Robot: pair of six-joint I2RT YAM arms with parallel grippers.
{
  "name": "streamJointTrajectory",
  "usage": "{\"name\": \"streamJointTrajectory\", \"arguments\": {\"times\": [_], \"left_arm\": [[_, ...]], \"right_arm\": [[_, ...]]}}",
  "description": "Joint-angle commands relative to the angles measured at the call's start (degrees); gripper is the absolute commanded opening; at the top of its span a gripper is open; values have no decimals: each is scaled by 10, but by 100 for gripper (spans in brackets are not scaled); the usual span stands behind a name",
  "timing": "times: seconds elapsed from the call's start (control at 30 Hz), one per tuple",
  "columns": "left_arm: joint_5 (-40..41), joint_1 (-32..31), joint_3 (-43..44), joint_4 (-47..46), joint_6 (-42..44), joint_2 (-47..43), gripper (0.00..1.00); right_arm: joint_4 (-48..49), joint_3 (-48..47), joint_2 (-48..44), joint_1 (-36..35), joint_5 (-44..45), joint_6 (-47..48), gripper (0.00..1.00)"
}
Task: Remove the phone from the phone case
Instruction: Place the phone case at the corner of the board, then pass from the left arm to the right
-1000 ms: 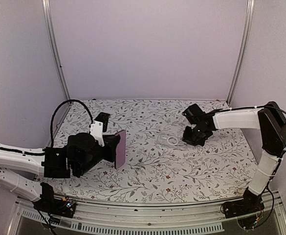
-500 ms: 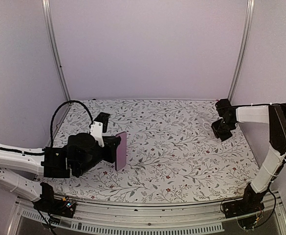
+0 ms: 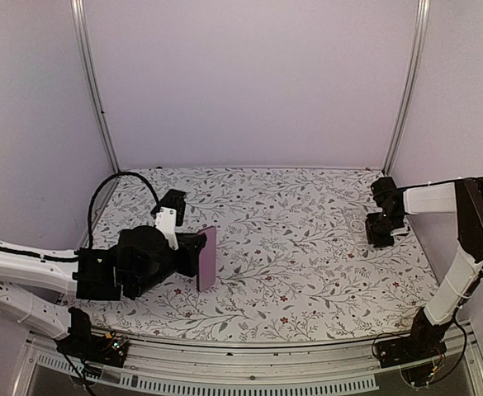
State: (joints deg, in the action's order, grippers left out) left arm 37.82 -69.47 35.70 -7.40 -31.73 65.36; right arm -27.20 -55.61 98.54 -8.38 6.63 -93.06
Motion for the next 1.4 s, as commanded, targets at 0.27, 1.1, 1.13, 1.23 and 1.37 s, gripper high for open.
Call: {"name": "streamJointTrajectory", "arguments": {"times": [0.27, 1.1, 1.13, 1.23, 1.37], "left_arm": [[-2, 7, 9, -14, -7, 4, 0], [-145, 127, 133, 152, -211, 53, 0], [-150, 133, 139, 162, -223, 58, 0], [-160, 147, 157, 190, -264, 74, 0], [-178, 162, 179, 219, -304, 98, 0]], "right_arm": [[0, 33, -54, 5, 2, -30, 27], [113, -9, -135, -311, 54, 435, 62], [114, -18, -136, -337, 69, 454, 65], [128, -43, -134, -412, 108, 494, 74], [160, -68, -122, -505, 151, 550, 79]]}}
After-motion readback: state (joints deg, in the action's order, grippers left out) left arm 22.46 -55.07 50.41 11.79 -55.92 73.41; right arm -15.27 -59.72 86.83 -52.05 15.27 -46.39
